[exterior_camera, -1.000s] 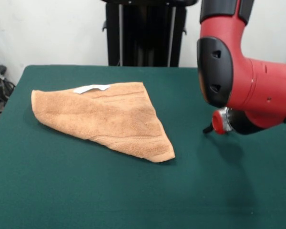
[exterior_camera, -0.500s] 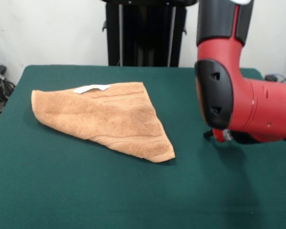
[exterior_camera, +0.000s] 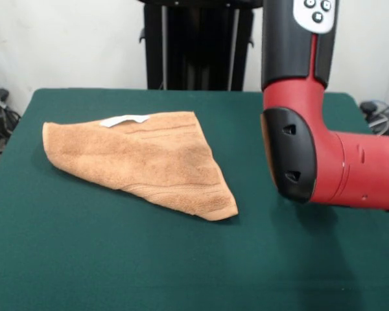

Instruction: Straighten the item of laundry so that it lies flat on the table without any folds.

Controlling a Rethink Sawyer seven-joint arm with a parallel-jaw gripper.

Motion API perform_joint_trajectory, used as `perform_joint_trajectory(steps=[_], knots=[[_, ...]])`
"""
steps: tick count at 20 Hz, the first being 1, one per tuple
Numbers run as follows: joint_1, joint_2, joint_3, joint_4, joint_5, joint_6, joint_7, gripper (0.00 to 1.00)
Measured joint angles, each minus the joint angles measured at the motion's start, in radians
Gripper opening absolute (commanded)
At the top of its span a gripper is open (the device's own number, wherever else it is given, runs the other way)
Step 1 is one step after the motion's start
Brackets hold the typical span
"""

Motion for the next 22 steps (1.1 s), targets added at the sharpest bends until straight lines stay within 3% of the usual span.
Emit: perform_joint_trajectory(steps=[9, 22], knots=[[-0.022, 0.053, 0.000, -0.103, 0.001, 0.083, 0.019, 1.00], [-0.026, 0.065, 0.000, -0.129, 0.000, 0.100, 0.019, 1.00]])
